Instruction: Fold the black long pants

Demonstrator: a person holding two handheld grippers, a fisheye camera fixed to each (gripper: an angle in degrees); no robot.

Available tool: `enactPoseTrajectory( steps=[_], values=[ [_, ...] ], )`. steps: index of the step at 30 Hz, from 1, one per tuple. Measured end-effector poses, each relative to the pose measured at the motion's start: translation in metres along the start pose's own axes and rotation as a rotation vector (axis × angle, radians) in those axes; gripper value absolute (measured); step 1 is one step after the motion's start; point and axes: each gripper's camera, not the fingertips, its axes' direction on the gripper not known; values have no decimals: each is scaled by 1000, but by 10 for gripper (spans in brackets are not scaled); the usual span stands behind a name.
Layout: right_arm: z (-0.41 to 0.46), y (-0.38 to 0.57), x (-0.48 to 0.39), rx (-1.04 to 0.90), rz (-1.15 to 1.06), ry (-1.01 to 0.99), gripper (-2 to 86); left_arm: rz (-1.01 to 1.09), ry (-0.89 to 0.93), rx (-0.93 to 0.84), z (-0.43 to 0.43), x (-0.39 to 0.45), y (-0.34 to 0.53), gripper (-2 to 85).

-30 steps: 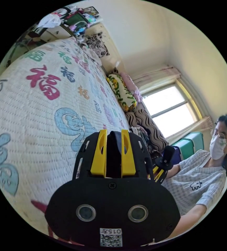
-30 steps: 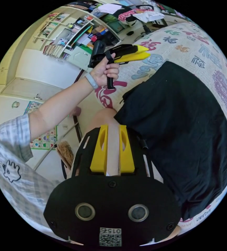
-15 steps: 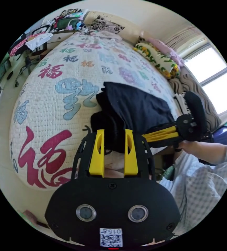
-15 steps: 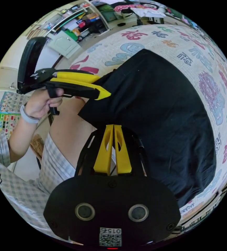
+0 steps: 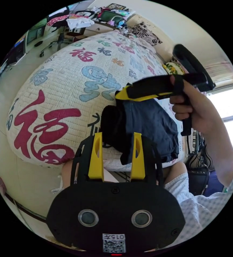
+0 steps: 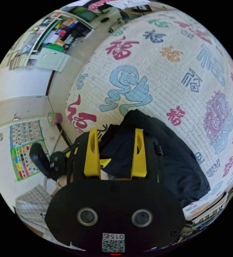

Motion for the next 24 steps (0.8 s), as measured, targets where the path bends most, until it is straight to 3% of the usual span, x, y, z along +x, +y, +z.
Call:
enactPoseTrajectory(
  steps=[5,10,18,24],
  values=[
    [29,-29,-27,-64,38,265,174,-31,21,-1,-2,-11,7,150],
    [39,-37,-38,-99,3,403,148,-55,21,50,-24,-14,26,158],
    [19,-22,-1,-63,18,252,52,-91,62,16,-11,-17,35,164],
    [9,-1,18,-51,4,251,47,-35,151,70,-16,-5,48,89]
  ],
)
